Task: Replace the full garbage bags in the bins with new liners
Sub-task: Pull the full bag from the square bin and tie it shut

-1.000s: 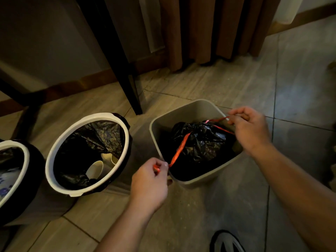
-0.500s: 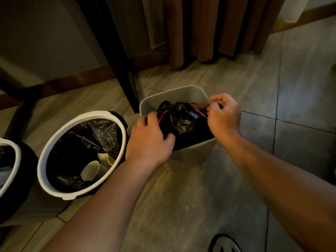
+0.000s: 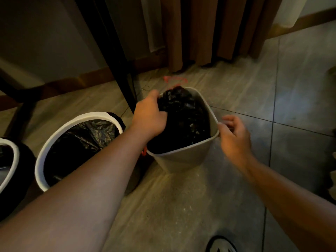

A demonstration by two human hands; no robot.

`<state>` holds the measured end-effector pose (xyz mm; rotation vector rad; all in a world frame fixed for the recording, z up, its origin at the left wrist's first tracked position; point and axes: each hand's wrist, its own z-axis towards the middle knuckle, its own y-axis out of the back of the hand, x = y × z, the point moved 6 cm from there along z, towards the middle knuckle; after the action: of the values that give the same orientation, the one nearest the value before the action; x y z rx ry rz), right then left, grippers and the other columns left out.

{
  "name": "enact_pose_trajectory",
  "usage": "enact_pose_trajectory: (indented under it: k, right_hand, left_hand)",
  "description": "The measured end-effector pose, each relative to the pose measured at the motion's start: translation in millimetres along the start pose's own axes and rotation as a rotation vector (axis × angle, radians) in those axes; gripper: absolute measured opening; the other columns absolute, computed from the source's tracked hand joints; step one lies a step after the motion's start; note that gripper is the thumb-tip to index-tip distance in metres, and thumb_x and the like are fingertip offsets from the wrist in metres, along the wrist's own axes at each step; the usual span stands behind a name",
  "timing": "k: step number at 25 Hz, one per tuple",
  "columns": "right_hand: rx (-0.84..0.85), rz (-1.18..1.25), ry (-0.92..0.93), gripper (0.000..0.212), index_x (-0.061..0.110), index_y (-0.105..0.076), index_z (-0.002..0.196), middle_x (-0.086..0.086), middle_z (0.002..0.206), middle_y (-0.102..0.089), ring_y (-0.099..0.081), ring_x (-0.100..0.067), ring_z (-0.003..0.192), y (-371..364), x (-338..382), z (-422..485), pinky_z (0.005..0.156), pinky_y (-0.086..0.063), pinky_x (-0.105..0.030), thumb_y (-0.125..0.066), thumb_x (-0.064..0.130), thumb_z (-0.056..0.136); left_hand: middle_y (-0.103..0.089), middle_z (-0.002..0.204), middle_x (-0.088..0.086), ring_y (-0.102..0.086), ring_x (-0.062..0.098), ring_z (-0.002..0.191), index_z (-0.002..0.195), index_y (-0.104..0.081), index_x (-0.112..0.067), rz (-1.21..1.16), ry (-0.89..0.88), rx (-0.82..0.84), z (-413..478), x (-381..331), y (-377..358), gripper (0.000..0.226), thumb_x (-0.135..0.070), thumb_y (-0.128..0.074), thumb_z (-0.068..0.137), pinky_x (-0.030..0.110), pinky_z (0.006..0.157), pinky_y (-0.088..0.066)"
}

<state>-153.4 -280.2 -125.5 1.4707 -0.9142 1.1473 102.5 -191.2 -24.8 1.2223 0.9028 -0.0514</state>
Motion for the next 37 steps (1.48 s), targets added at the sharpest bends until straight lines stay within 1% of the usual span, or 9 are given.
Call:
enact_pose_trajectory:
  k: [5, 7, 12, 17, 19, 22, 24, 31, 37]
  right_hand:
    - [0.072, 0.041, -0.145, 0.011, 0.024, -0.063, 0.113, -0.006, 0.093, -0.074, -0.074, -0.019, 0.062, -14, -17, -1, 0.054, -0.060, -0.029, -0.063, 0.026, 0.102]
    - [0.064, 0.060, -0.273, 0.020, 0.012, -0.060, 0.123, -0.012, 0.098, -0.072, -0.071, -0.025, 0.057, -17, -18, -3, 0.060, -0.064, -0.044, -0.057, 0.024, 0.106]
    - [0.149, 0.397, -0.604, 0.042, 0.014, -0.036, 0.156, -0.029, 0.143, -0.054, -0.066, -0.039, 0.081, -10, 15, -22, 0.074, -0.057, -0.052, -0.038, 0.018, 0.114]
    - [0.188, 0.212, -0.459, 0.037, -0.002, -0.049, 0.145, -0.023, 0.140, -0.056, -0.067, -0.032, 0.100, 17, 34, -25, 0.082, -0.054, -0.037, -0.038, 0.011, 0.112]
    - [0.194, 0.049, -0.407, 0.031, -0.002, -0.057, 0.136, -0.024, 0.134, -0.061, -0.063, -0.036, 0.108, 15, 38, -26, 0.083, -0.051, -0.031, -0.051, 0.009, 0.108]
    - [0.178, 0.062, -0.421, 0.029, 0.001, -0.058, 0.125, -0.021, 0.102, -0.065, -0.062, -0.021, 0.063, 0, 32, -36, 0.048, -0.052, -0.024, -0.059, -0.008, 0.098]
    - [0.178, 0.102, -0.389, 0.031, 0.003, -0.054, 0.119, -0.014, 0.088, -0.060, -0.058, -0.017, 0.045, -5, 24, -41, 0.039, -0.049, -0.024, -0.056, -0.017, 0.095]
    - [0.227, -0.063, -0.258, 0.032, 0.014, -0.058, 0.122, 0.002, 0.109, -0.061, -0.066, -0.031, 0.068, -1, 13, -38, 0.058, -0.054, -0.034, -0.049, -0.008, 0.102]
    - [0.226, -0.082, -0.186, 0.035, 0.022, -0.061, 0.097, -0.006, 0.100, -0.068, -0.069, -0.019, 0.061, -2, 10, -23, 0.054, -0.056, -0.029, -0.052, -0.012, 0.099]
  left_hand:
    - [-0.060, 0.069, -0.011, -0.050, -0.001, 0.060, 0.085, -0.049, -0.026, -0.203, -0.302, -0.149, -32, -58, 80, 0.023, -0.026, -0.072, 0.088, 0.015, 0.050, -0.037]
    - [-0.062, 0.072, -0.006, -0.049, 0.001, 0.058, 0.083, -0.050, -0.024, -0.263, -0.376, -0.121, -52, -87, 109, 0.025, -0.029, -0.073, 0.088, 0.017, 0.048, -0.036]
    - [-0.060, 0.071, 0.004, -0.050, 0.013, 0.057, 0.084, -0.052, -0.019, -0.413, -0.451, -0.235, -94, -139, 192, 0.023, -0.027, -0.074, 0.088, 0.035, 0.048, -0.044]
    - [-0.058, 0.068, 0.010, -0.050, 0.034, 0.055, 0.085, -0.054, -0.016, -0.509, -0.441, -0.235, -131, -136, 215, 0.030, -0.031, -0.081, 0.088, 0.046, 0.044, -0.041]
    - [-0.057, 0.067, 0.010, -0.047, 0.024, 0.053, 0.083, -0.053, -0.018, -0.519, -0.379, -0.188, -150, -113, 198, 0.031, -0.034, -0.080, 0.085, 0.041, 0.044, -0.038]
    - [-0.059, 0.067, 0.004, -0.044, 0.006, 0.053, 0.083, -0.053, -0.020, -0.433, -0.184, -0.132, -183, -71, 142, 0.027, -0.024, -0.079, 0.075, 0.036, 0.049, -0.040]
    - [-0.061, 0.064, 0.003, -0.043, 0.006, 0.051, 0.081, -0.053, -0.021, -0.417, 0.021, -0.063, -202, -47, 91, 0.029, -0.011, -0.079, 0.071, 0.034, 0.049, -0.041]
    - [-0.068, 0.069, -0.006, -0.057, 0.004, 0.056, 0.080, -0.059, -0.026, -0.505, 0.354, 0.113, -215, -17, -8, 0.024, -0.035, -0.078, 0.068, 0.025, 0.050, -0.046]
    - [-0.072, 0.097, 0.011, -0.072, 0.023, 0.081, 0.106, -0.070, -0.009, -0.937, 0.921, 0.424, -216, -9, -86, 0.019, -0.019, -0.072, 0.090, 0.035, 0.058, -0.062]
